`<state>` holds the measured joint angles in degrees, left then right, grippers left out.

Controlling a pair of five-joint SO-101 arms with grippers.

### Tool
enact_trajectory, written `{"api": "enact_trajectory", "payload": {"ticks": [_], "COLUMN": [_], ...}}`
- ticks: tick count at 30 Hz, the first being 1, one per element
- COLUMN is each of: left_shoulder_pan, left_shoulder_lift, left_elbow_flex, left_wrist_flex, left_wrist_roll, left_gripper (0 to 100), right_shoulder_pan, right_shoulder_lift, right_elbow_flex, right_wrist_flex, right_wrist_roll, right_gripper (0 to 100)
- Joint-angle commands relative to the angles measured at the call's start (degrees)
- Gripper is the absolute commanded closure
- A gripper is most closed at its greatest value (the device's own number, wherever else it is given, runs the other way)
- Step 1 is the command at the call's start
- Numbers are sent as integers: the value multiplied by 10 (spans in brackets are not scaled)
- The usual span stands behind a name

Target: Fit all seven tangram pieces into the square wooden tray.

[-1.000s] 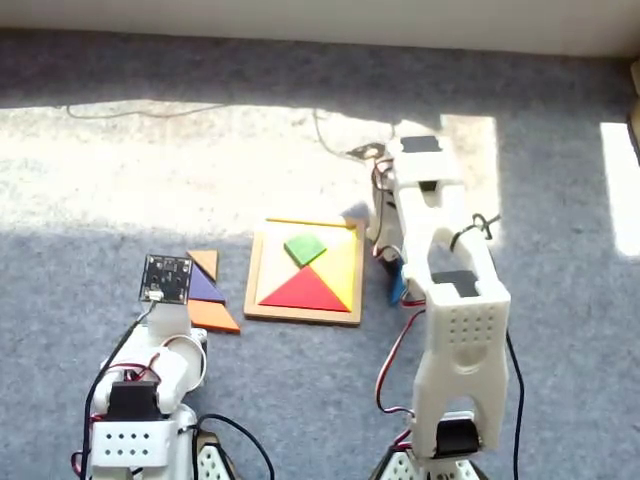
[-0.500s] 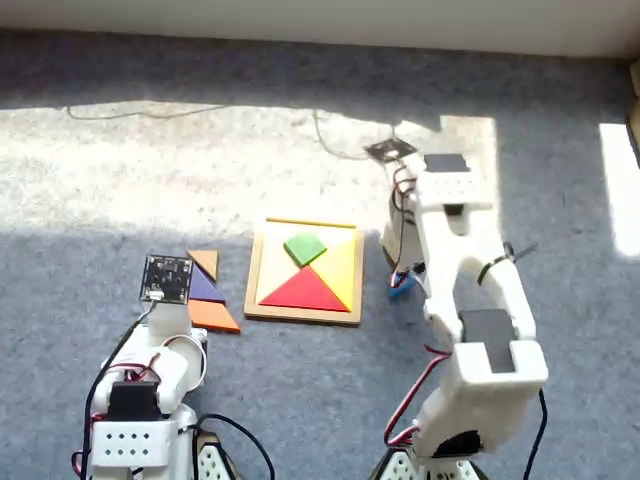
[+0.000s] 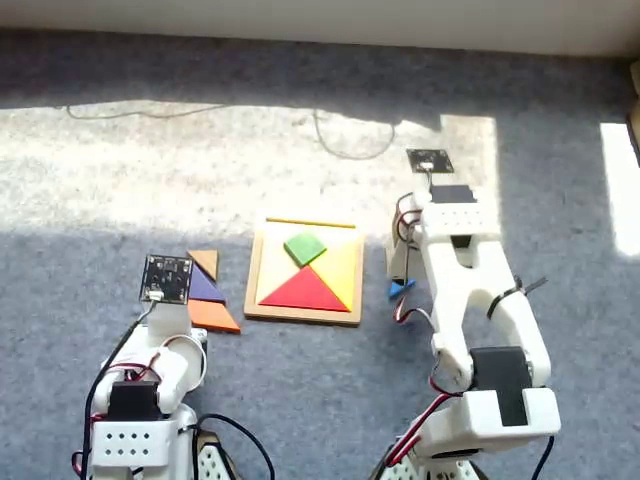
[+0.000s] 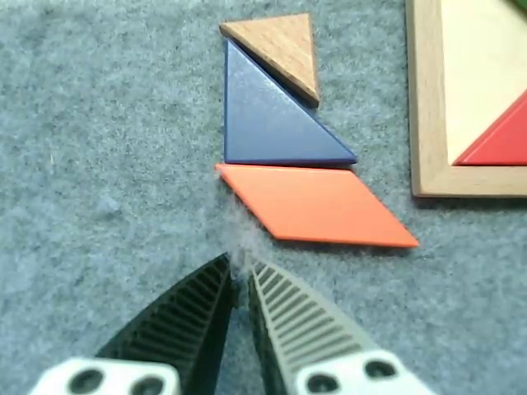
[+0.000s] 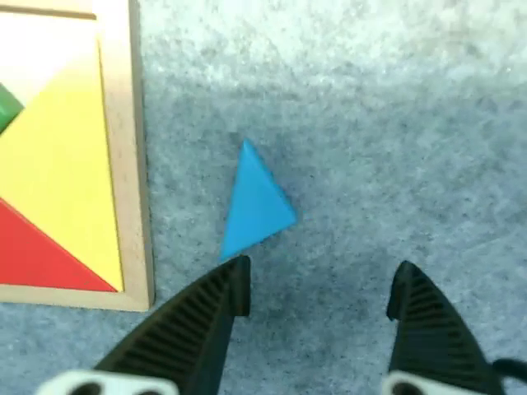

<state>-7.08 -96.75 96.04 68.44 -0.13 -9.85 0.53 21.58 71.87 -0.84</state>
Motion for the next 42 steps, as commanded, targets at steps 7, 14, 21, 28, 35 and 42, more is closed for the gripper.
{"api": "enact_trajectory", "payload": {"ticks": [7,14,21,28,35,42], "left_shoulder_pan": [7,7,7,7,7,7], "left_shoulder_lift": [-5,-5,-5,-5,-5,-5], "left_elbow_flex": [15,15,15,15,15,15], "left_wrist_flex": [-8,-8,-8,-8,-8,-8], "left_wrist_roll": [-4,-4,-4,-4,-4,-4], "left_gripper": [992,992,992,992,992,992], "right_shoulder_pan": [-53,-51,-45,-44,-43,-42], "right_shoulder_lift": [-14,65,69,70,71,65], "right_elbow_flex": [20,5,-6,-6,-4,-4], "right_wrist_flex": [-100,-98,-100,-116,-124,-119], "right_wrist_roll": [-16,-16,-14,-11,-11,3], "right_gripper": [713,713,770,782,842,847]}}
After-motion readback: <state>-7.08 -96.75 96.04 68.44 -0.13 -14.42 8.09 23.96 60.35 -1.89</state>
